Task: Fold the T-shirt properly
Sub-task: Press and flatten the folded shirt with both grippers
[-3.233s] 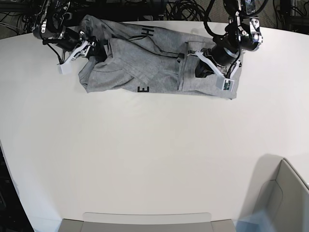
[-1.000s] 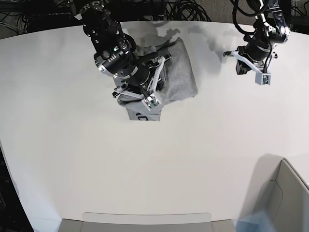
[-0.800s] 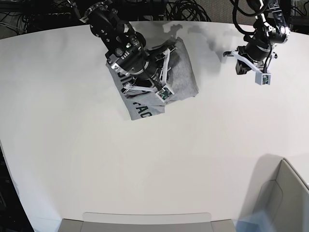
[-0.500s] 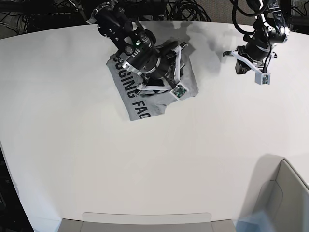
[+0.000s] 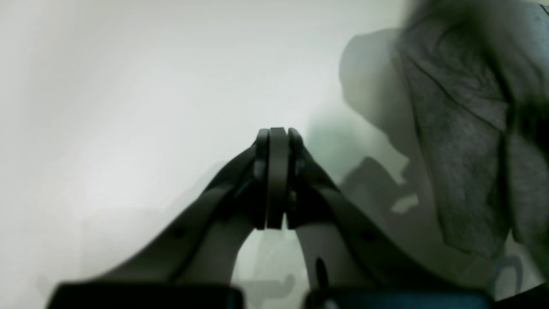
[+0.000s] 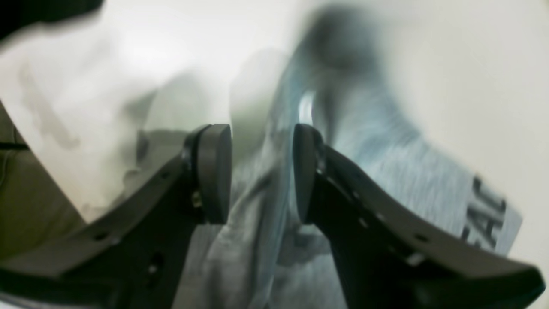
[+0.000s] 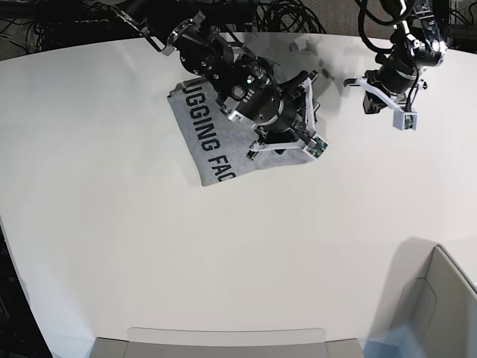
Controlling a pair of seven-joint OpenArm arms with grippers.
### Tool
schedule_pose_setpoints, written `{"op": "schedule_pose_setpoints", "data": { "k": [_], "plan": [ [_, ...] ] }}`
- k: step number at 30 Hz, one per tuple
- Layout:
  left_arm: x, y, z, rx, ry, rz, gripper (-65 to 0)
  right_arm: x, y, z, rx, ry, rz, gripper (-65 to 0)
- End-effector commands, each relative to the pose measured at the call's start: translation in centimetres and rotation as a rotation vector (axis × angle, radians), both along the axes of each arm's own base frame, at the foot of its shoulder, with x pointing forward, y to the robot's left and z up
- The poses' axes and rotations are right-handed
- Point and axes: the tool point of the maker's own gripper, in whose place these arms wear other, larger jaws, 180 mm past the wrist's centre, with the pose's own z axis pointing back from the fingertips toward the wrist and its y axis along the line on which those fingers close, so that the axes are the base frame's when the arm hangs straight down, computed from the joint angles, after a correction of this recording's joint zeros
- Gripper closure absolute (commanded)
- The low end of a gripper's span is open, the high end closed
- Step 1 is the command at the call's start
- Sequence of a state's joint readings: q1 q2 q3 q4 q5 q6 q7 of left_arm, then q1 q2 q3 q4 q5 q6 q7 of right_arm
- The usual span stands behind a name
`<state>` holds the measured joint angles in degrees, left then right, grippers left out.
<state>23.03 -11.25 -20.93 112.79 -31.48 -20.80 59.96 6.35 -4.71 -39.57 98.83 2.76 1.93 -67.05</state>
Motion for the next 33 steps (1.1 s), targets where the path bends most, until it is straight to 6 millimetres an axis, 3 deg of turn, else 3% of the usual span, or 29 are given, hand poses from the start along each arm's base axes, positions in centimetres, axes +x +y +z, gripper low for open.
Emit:
{"op": "schedule_pose_setpoints", "data": {
  "k": [1, 4, 8, 11, 14, 18, 21, 24, 29, 33],
  "plan": [
    [0.4, 0.0, 0.7, 0.003, -0.03, -0.007, 0.0, 0.3, 0.3, 0.8, 0.015, -0.022, 0.004, -23.9],
    [-0.1, 0.1, 0.5, 0.005, -0.018, -0.003, 0.0, 0.1, 0.5, 1.5, 0.036, -0.036, 0.006, -23.9],
    [-0.2, 0.1, 0.4, 0.005, -0.017, -0.002, 0.0, 0.4, 0.4, 4.7, 0.115, -0.108, -0.011, -23.9],
    [-0.1, -0.1, 0.4, 0.001, -0.018, -0.008, 0.0, 2.3, -2.0, 4.9, 0.135, -0.131, -0.1, -22.6],
    [0.2, -0.4, 0.7, -0.003, -0.032, -0.016, 0.0, 4.3, -5.4, 4.8, 0.128, -0.141, -0.201, -14.6],
    [0.4, -4.3, 0.3, -0.046, -0.027, -0.124, 0.0, 6.8, -11.6, 4.1, 0.096, -0.133, -0.344, 0.0],
    [1.0, -9.0, 1.4, -0.099, -0.085, -0.243, 0.0, 7.9, -16.0, 3.8, 0.087, -0.116, -0.432, 0.0],
    [1.3, -12.3, 2.2, -0.14, -0.158, -0.334, 0.0, 7.9, -20.4, 3.1, 0.061, -0.063, -0.509, 0.0],
    [1.4, -15.8, 3.6, -0.202, -0.26, -0.408, 0.0, 7.1, -24.6, 1.9, -0.011, -0.025, -0.562, 0.0],
    [-1.3, -20.4, 2.9, -0.257, -0.201, -0.574, 0.0, 6.1, -26.2, -0.1, -0.071, 0.025, -0.569, 0.0]
  ]
}}
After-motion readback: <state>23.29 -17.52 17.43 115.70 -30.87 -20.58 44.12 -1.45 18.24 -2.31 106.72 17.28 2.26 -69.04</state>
